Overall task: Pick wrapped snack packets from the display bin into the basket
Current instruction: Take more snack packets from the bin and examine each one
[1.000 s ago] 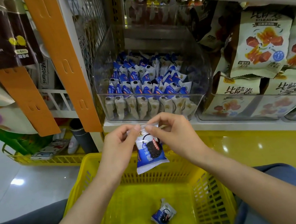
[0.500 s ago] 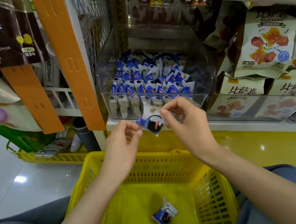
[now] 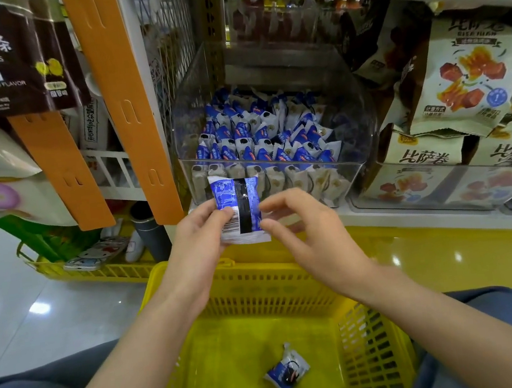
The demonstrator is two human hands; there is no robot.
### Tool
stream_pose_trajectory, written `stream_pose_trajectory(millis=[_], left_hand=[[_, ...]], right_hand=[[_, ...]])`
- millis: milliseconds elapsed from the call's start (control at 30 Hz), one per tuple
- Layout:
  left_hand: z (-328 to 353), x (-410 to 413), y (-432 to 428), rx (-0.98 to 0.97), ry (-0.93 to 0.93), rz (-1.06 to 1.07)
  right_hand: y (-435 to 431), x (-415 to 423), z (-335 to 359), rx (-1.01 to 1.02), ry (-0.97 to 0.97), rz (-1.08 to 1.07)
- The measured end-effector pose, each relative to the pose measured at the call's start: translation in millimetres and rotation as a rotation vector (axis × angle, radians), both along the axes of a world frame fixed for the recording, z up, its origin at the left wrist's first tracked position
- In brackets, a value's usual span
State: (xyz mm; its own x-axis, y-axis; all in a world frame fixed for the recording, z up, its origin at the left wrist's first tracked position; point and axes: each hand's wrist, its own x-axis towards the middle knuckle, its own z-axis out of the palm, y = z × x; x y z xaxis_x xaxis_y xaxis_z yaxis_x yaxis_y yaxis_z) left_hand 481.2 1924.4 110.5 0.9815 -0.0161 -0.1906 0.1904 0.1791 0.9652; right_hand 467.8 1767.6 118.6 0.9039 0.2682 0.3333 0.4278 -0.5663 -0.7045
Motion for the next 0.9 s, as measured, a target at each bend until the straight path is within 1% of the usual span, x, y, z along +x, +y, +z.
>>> stream_pose_trajectory(millis=[67,133,167,200,233,300,333,400,500,600,700,767,900], left_hand=[[-0.1,0.4,-3.4,-0.026,0.022,0.003],[-0.7,-1.1,-7.4,-0.062,0.027,-0.045],[-0.9,-2.7,-8.9,-0.029,0.003,-0.073],[-2.0,-3.4,-8.9,0.070,-0.059,-0.077],[-4.5,-3.6,-8.2,0.212,-0.148,-0.045],[-6.4,-4.9,-6.3,0.471,-0.316,0.055],[-6.6,-6.1,-6.4,0.554,-0.380,0.079],[-7.9,-9.5,-9.7,0.650,-0.466,0.057],[-12.7,-11.6,-12.2,0.674,-0.483,0.033],[-14.3,-9.0,-10.6,0.614,-0.455,0.028],[-13.8,-7.8,-10.4,0.600,-0.466,0.008],[-14.8,-9.0,-9.5,0.635,-0.478,0.002],[-17.2,-11.2,-7.4,0.799,-0.536,-0.012]], right_hand=[[3.0,3.2,1.9,0.196,0.249,-0.084],[4.5,6.5,3.0,0.368,0.479,-0.070],[4.7,7.0,3.6,0.434,0.555,-0.058],[5.0,6.9,4.3,0.476,0.597,-0.055],[5.4,6.7,4.7,0.503,0.616,-0.065],[6.0,6.6,3.7,0.546,0.630,-0.110],[6.2,6.4,2.5,0.567,0.637,-0.138],[6.9,6.4,1.3,0.575,0.642,-0.178],[7.9,6.3,-0.2,0.600,0.641,-0.178],[8.8,6.9,-0.1,0.666,0.649,-0.145],[9.6,7.9,-2.4,0.695,0.614,-0.113],[10.5,8.2,-6.9,0.623,0.556,-0.106],[11.2,6.5,-15.2,0.392,0.430,-0.089]])
